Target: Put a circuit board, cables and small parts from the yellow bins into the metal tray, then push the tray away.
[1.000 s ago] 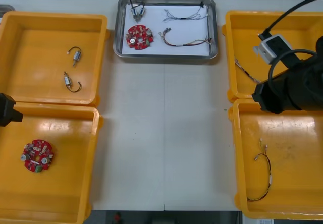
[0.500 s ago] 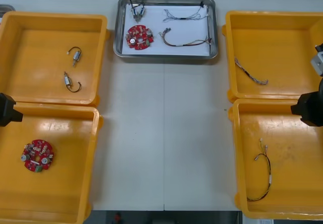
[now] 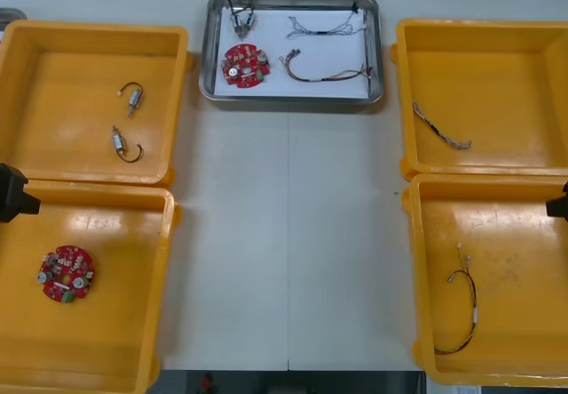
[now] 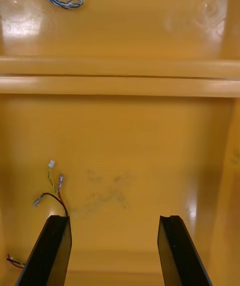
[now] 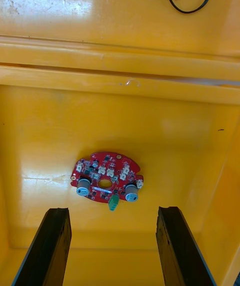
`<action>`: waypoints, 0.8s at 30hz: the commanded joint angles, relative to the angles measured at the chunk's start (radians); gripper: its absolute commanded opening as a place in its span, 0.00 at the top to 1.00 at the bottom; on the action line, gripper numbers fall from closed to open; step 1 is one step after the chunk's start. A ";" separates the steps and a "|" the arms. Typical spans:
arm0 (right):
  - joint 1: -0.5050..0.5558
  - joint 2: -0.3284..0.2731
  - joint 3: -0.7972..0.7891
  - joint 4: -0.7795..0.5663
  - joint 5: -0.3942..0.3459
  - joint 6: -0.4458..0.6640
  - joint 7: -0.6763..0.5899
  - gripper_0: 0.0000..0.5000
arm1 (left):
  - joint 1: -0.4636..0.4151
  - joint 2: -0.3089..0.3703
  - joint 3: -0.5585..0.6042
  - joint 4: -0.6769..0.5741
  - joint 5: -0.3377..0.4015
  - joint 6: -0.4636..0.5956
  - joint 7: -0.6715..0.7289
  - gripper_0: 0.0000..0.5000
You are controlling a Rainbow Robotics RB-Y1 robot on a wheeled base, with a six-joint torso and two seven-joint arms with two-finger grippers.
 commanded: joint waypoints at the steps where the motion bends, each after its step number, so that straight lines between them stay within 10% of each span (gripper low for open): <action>1: 0.034 -0.038 -0.037 -0.004 -0.016 0.003 -0.047 0.00 | 0.016 0.043 0.027 -0.026 -0.009 0.006 -0.084 0.00; 24: 0.034 -0.036 -0.011 -0.006 -0.029 0.003 -0.050 0.00 | 0.016 0.043 0.027 -0.026 -0.009 0.006 -0.084 0.00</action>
